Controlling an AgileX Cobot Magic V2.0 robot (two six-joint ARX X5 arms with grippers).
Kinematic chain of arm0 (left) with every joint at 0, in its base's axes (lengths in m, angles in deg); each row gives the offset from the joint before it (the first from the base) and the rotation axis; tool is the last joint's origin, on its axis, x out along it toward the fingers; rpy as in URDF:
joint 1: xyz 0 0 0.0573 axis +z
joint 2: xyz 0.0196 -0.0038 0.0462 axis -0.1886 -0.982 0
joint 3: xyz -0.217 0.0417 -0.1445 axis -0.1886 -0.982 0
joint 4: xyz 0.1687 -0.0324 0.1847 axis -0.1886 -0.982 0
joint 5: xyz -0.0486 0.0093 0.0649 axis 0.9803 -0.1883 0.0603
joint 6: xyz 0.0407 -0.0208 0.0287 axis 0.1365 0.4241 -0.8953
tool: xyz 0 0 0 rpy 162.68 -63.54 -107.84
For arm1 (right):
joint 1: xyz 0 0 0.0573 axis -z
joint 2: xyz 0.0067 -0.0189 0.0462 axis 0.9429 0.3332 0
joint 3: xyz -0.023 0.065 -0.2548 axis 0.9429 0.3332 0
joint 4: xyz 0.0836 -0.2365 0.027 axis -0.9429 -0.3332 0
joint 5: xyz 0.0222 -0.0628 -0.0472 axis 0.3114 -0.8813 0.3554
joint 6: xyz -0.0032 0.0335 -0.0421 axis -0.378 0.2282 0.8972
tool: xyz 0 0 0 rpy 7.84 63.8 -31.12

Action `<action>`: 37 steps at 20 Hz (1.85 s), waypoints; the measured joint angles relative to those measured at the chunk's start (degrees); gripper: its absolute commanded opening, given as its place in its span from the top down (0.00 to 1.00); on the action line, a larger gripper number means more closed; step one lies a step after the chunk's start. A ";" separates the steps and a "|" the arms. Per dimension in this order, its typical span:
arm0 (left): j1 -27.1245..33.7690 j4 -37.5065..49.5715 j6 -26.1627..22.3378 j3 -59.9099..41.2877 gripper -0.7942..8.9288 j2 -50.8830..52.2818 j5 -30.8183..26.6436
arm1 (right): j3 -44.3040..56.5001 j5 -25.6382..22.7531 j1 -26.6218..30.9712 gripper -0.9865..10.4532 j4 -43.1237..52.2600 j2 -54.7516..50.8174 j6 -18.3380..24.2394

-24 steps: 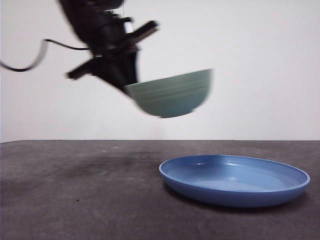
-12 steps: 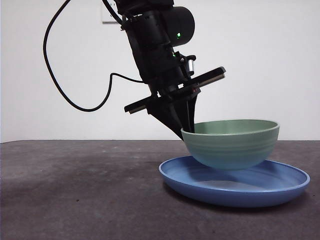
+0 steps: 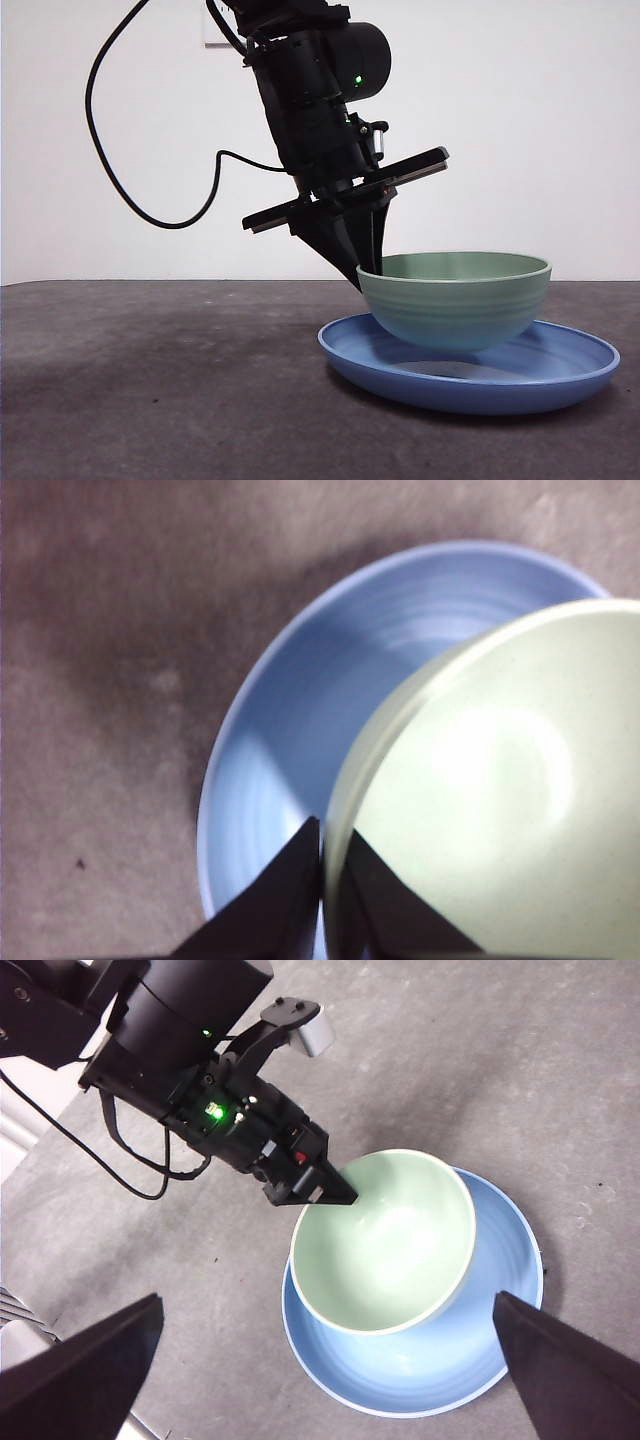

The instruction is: Place the green bowl on the blue plate

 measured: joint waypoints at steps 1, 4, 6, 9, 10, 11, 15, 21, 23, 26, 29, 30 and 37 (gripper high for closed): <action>0.00 -0.04 0.02 0.00 0.90 0.00 0.00 | 0.00 0.00 0.00 0.40 0.00 0.00 0.00; 0.00 -0.79 0.00 0.00 0.89 0.00 0.00 | 0.00 0.00 0.00 0.40 0.00 0.00 0.00; 0.00 -1.05 0.00 0.00 0.88 0.00 0.00 | 0.00 0.00 0.00 0.40 0.00 0.00 0.00; 0.00 -1.05 0.00 0.02 0.77 0.00 0.00 | 0.00 0.00 0.00 0.40 0.00 0.00 0.00; 0.00 -1.07 0.02 0.02 0.75 0.00 0.00 | 0.00 0.00 0.00 0.40 0.00 0.00 0.02; 0.00 -1.09 0.00 0.02 0.75 0.00 0.00 | 0.00 0.00 0.00 0.40 0.00 0.00 0.00; 0.00 -1.46 0.24 0.28 0.71 0.00 0.00 | 0.00 0.02 0.00 0.40 0.00 0.00 0.00; 0.50 -5.09 -2.01 0.85 0.50 3.34 0.00 | 0.00 0.00 0.00 0.40 -0.02 0.00 0.00; 0.52 -7.43 -4.59 0.85 0.50 8.48 0.00 | 0.00 0.02 0.00 0.40 -0.02 0.00 0.00; 0.52 -10.99 -8.20 1.01 0.50 16.79 0.00 | 0.00 0.00 0.00 0.40 -0.02 0.00 0.00; 0.52 -14.58 -11.06 1.01 0.50 24.13 -0.02 | 0.00 0.00 0.00 0.40 -0.02 0.00 0.02; 0.52 -15.56 -11.87 1.01 0.50 26.51 -0.02 | 0.00 0.00 0.00 0.40 -0.02 0.00 0.00; 3.63 -14.38 -15.74 -12.98 0.50 43.95 -1.31 | 0.00 0.00 0.00 0.40 -0.07 0.00 0.00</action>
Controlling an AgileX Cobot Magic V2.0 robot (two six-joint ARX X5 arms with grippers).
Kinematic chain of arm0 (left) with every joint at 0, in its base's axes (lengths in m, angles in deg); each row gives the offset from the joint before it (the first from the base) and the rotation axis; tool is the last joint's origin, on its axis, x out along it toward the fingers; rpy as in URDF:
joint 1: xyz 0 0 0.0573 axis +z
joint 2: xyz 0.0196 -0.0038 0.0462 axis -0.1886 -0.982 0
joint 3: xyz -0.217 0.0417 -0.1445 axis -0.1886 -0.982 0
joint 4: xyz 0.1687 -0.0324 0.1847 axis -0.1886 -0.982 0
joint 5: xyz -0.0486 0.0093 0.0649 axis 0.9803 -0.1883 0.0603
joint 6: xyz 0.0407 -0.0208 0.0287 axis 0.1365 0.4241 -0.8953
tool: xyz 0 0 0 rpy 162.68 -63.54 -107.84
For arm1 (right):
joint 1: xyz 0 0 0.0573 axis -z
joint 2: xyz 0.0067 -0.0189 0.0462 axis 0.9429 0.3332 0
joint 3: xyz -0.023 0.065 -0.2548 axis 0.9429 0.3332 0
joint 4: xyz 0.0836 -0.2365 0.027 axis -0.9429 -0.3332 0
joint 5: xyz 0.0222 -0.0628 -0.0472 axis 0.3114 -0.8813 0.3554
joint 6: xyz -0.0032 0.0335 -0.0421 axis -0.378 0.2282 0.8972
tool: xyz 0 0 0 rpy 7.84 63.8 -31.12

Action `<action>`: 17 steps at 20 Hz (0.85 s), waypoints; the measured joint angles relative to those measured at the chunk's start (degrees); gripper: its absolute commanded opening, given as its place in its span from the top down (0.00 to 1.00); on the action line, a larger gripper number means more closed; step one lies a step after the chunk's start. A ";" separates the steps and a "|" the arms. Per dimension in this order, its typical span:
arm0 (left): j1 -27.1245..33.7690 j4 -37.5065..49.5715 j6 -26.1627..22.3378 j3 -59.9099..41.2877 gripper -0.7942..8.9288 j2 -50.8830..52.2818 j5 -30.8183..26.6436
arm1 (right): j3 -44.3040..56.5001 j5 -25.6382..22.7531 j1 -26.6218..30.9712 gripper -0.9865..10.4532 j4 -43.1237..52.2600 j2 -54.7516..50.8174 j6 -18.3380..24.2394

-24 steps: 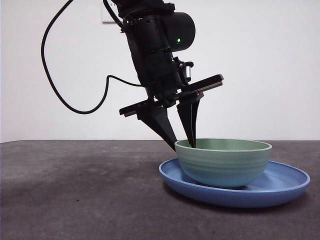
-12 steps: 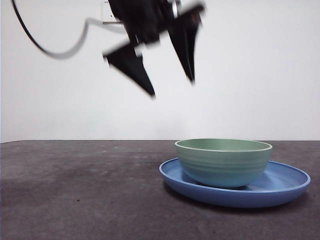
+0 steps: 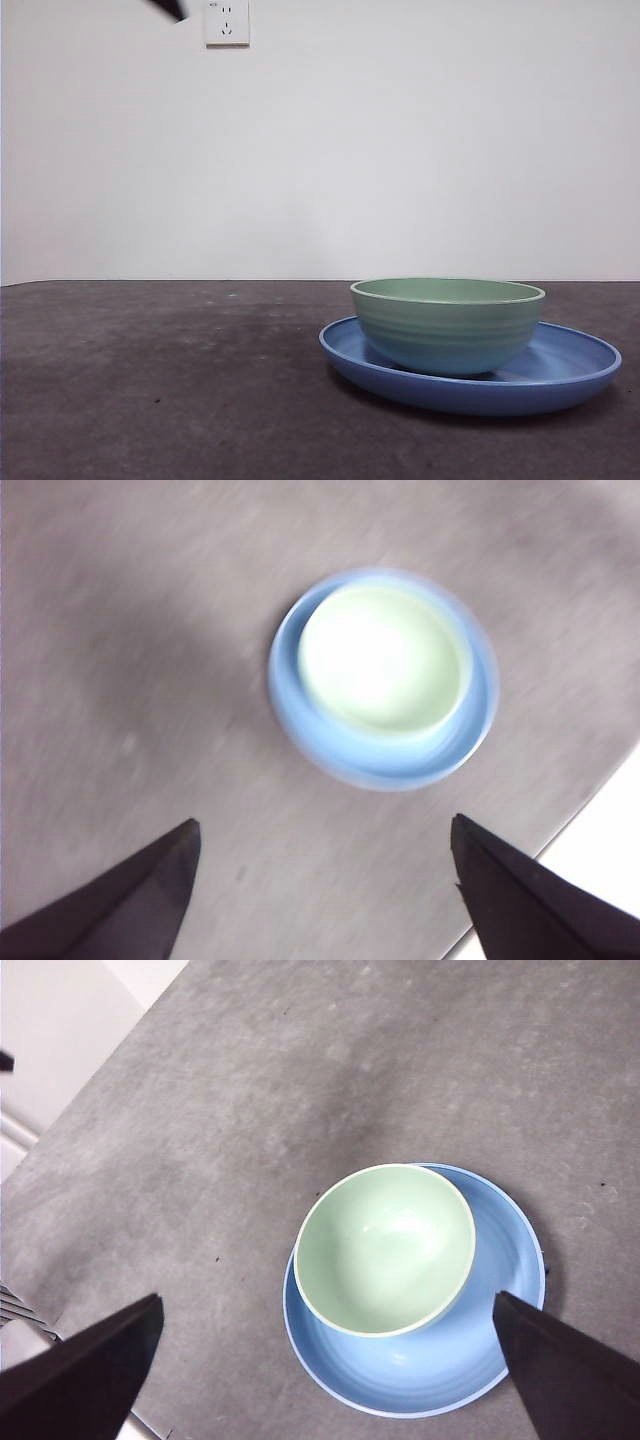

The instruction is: Place the green bowl on the blue plate

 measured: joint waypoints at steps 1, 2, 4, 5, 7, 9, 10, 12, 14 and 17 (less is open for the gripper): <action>0.76 0.44 -0.02 -2.93 0.50 2.14 -0.09 | 0.00 0.02 0.00 0.40 0.00 0.00 0.00; 1.57 1.73 -0.07 -6.60 0.50 5.05 -0.11 | 0.00 0.02 0.00 0.40 -0.02 0.00 0.00; 3.06 4.98 -0.17 -13.77 0.50 11.34 -0.13 | 0.00 0.02 0.00 0.40 -0.07 0.00 0.00; 3.78 6.64 -0.17 -17.38 0.50 14.47 -0.15 | 0.00 0.02 0.00 0.40 -0.07 0.00 0.00; 5.27 9.40 -0.15 -24.39 0.50 20.15 -0.13 | 0.00 0.02 0.00 0.40 -0.09 0.00 0.02; 7.06 9.62 0.04 -30.21 0.50 25.05 -0.17 | 0.00 0.00 0.00 0.40 -0.11 0.00 0.00; 7.72 9.35 0.07 -31.95 0.50 26.99 -0.17 | 0.00 0.00 0.00 0.40 -0.13 0.00 0.00; 8.72 9.33 0.07 -34.34 0.50 31.28 -0.17 | 0.00 0.02 0.00 0.40 -0.44 0.00 0.02; 9.62 9.33 0.07 -35.32 0.50 35.58 -0.17 | 0.00 0.00 0.00 0.40 -0.94 0.00 0.00; 10.40 9.38 0.11 -35.58 0.50 40.89 -0.17 | 0.00 0.00 0.00 0.40 -1.03 0.00 0.02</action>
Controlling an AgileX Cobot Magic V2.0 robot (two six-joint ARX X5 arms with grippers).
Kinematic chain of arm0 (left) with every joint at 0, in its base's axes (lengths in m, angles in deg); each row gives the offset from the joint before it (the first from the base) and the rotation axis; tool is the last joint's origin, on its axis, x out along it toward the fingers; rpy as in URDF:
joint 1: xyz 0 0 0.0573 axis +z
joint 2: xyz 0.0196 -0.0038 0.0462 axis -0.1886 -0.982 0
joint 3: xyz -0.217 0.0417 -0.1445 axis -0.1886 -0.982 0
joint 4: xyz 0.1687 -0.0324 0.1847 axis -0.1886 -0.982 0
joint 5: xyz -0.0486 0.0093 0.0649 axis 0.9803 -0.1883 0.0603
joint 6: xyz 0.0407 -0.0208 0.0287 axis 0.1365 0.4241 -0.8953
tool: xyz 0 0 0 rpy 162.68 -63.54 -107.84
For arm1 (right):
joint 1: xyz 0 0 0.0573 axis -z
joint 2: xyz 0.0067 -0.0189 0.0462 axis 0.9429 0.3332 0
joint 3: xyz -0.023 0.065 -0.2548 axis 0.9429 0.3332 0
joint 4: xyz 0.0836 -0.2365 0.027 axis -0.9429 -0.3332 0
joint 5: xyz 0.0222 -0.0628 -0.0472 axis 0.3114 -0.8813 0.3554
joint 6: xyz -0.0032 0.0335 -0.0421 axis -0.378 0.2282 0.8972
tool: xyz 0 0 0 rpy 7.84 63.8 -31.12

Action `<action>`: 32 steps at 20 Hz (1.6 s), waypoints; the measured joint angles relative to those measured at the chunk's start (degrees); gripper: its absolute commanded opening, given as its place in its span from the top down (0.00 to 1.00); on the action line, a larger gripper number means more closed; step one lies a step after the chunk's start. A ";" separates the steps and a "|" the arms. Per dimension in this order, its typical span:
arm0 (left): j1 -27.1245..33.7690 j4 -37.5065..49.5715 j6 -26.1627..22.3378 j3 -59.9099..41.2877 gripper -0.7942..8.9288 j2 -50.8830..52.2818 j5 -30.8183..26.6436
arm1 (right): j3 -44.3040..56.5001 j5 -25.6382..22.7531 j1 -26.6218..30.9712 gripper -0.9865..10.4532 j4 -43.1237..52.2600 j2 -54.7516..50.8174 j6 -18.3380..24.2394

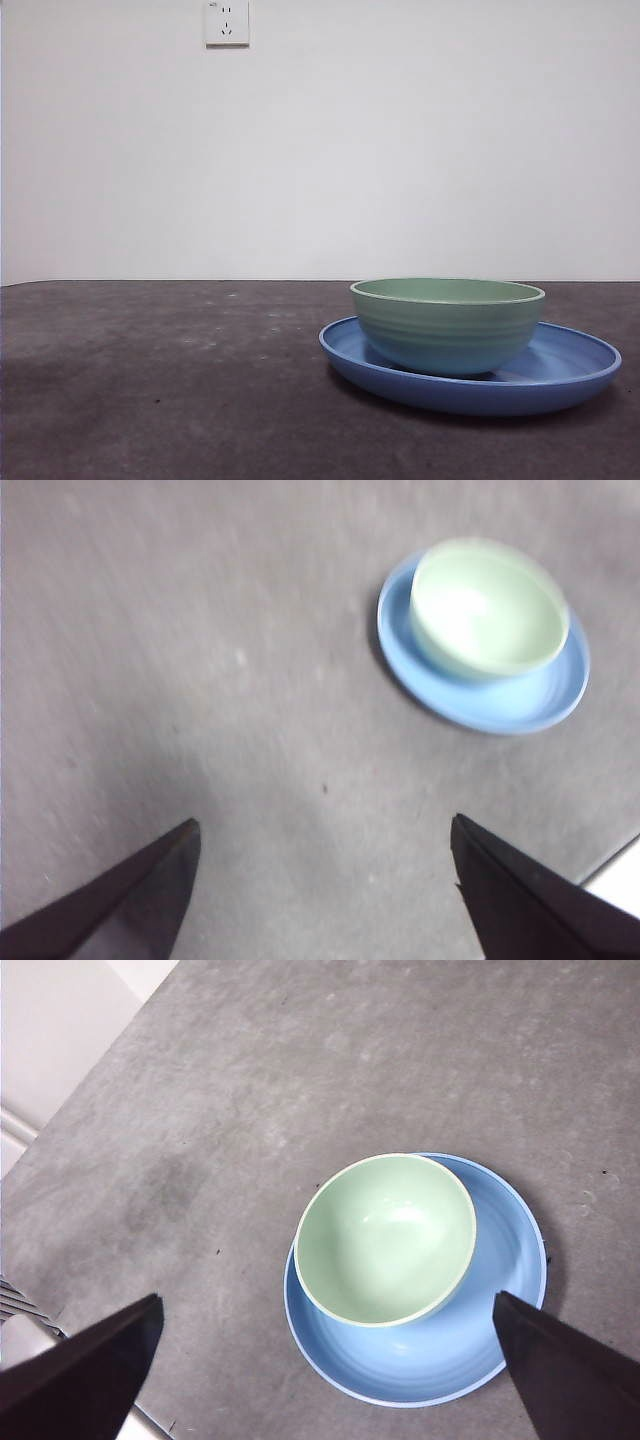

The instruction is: Place the green bowl on the blue plate

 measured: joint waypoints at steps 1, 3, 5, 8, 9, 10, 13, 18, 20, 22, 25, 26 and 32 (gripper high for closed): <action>0.13 -0.07 0.26 -0.04 0.50 1.29 0.00 | 0.00 0.00 0.00 0.40 0.00 0.00 0.00; 0.13 -0.28 1.27 -0.04 0.50 2.43 0.00 | 0.00 0.00 0.00 0.40 0.00 0.00 0.00; 0.13 -1.49 1.49 -0.11 0.50 2.67 0.00 | 0.00 0.00 0.00 0.40 -0.02 0.00 0.00; 0.13 -3.06 1.60 -0.24 0.44 2.64 0.00 | 0.00 0.00 0.00 0.40 0.00 0.00 0.00; 0.13 -3.48 1.64 -0.22 0.42 2.67 0.00 | 0.00 0.00 0.00 0.40 0.00 0.00 0.00; 0.13 -4.22 1.64 -0.24 0.40 2.67 0.00 | 0.00 0.00 0.00 0.40 0.00 0.00 0.00; 0.13 -7.89 1.64 -0.26 0.40 2.91 0.00 | 0.00 -0.17 0.00 0.40 -1.68 0.11 -0.07; 0.13 -8.24 1.55 -0.26 0.40 4.00 0.00 | -0.02 -4.22 0.00 0.40 -8.13 7.91 -0.26; 0.13 -8.46 1.51 -0.26 0.40 4.22 0.00 | -0.02 -4.50 0.00 0.42 -6.36 13.70 -0.26; 0.13 -8.66 1.46 -0.26 0.40 4.22 0.00 | -0.02 -4.48 0.00 0.46 -2.80 18.84 -0.24; 0.13 -8.66 1.44 -0.26 0.40 4.22 0.00 | -0.02 -4.48 0.92 0.52 3.56 27.06 -0.26; 0.13 -8.66 1.44 -0.26 0.40 4.22 0.00 | -0.02 -4.48 1.36 0.55 5.31 29.03 -0.26; 0.13 -8.74 1.42 -0.26 0.40 4.22 0.00 | -0.02 -4.48 5.11 0.64 11.78 39.06 -0.24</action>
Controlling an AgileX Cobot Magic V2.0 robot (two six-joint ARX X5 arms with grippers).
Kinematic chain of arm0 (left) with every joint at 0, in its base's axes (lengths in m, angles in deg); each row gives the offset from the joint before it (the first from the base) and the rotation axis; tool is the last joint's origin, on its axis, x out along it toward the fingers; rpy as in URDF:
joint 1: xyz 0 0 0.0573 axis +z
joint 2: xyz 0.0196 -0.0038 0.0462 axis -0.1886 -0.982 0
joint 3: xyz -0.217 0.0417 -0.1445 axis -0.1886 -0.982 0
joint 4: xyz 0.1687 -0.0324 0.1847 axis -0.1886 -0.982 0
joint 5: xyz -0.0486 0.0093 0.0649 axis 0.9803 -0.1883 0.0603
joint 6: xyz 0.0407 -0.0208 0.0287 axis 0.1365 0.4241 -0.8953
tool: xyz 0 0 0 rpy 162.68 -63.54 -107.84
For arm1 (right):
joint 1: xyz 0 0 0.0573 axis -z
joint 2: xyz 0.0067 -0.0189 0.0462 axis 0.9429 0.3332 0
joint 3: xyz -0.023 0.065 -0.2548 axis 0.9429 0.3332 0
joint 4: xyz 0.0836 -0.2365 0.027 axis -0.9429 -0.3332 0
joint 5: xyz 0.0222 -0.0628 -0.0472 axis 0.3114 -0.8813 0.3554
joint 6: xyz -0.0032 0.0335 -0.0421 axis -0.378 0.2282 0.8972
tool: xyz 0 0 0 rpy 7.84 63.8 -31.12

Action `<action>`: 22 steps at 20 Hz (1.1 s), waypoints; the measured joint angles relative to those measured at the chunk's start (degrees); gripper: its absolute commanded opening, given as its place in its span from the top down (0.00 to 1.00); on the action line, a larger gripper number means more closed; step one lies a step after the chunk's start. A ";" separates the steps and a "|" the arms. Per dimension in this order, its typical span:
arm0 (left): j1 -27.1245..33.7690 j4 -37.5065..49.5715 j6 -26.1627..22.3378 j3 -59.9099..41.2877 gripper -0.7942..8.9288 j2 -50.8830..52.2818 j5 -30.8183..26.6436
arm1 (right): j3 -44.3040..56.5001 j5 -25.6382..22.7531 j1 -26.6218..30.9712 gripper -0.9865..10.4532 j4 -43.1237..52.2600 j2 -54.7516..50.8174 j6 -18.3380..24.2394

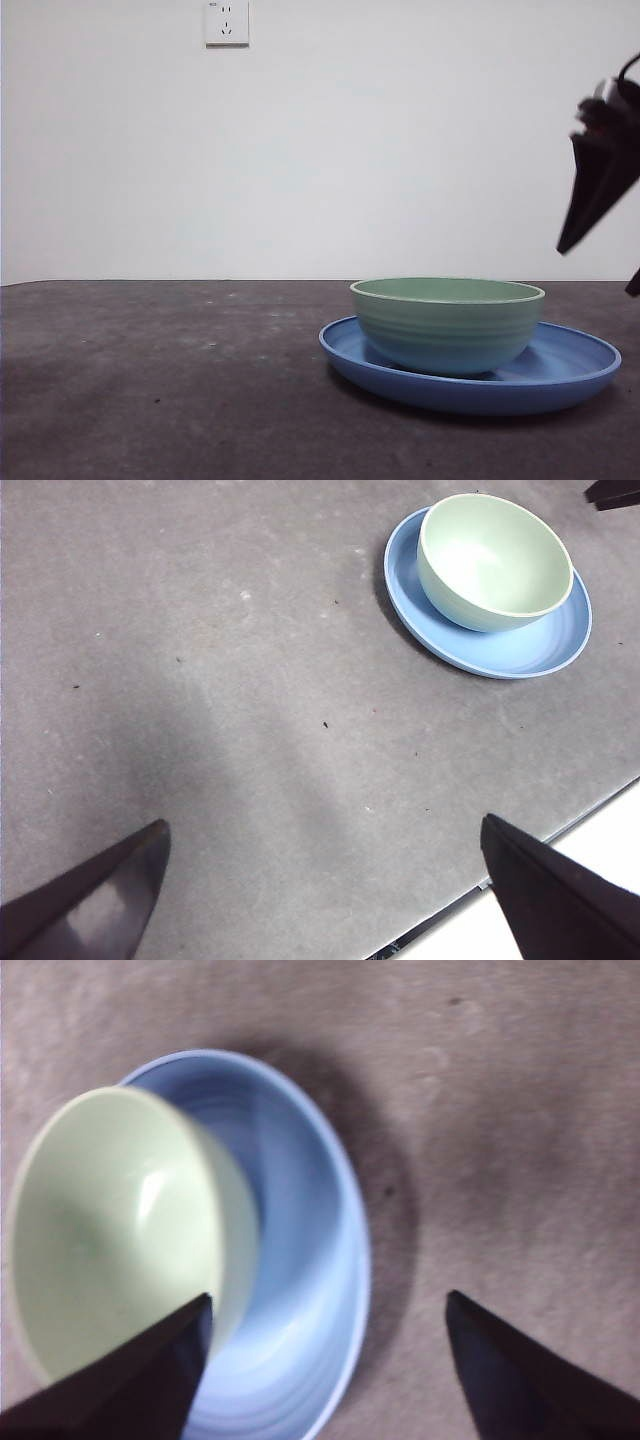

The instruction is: Place the green bowl on the blue plate

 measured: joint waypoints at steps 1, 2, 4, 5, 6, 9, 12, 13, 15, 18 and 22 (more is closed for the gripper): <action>0.00 -0.02 0.00 0.00 0.40 0.00 0.00 | 0.00 0.00 0.39 0.64 0.48 1.46 0.04; 0.00 -0.02 0.00 0.00 0.40 0.00 0.00 | 0.00 0.09 0.52 0.64 0.61 3.06 0.15; 0.00 -0.07 0.02 0.00 0.40 0.00 0.00 | 0.00 1.99 0.46 0.68 0.74 6.58 0.70; 0.00 -0.09 0.00 0.00 0.40 0.00 0.00 | 0.00 3.26 0.42 0.69 0.79 8.44 1.14; 0.00 -0.11 0.02 0.00 0.40 0.00 0.00 | 0.00 3.65 0.17 0.69 1.07 9.79 1.33; 0.00 -0.13 0.00 0.00 0.40 0.00 0.00 | 0.00 4.37 -0.35 0.75 2.45 12.50 1.57; 0.00 -0.20 0.00 0.00 0.40 0.00 0.00 | 0.00 4.37 -1.01 0.80 3.56 13.38 1.75; 0.00 -0.20 0.00 0.00 0.40 0.00 0.00 | 0.00 4.37 -1.25 0.82 3.93 13.46 1.75; 0.00 -0.20 0.02 0.00 0.40 0.00 0.00 | 0.00 3.78 -1.42 0.83 4.24 13.46 1.70; 0.00 -0.20 0.00 0.00 0.40 0.00 0.00 | 0.00 2.97 -1.46 0.85 4.20 13.46 1.51; 0.00 -0.20 0.02 0.00 0.40 0.00 0.00 | 0.00 2.84 -1.46 0.87 4.22 13.46 0.59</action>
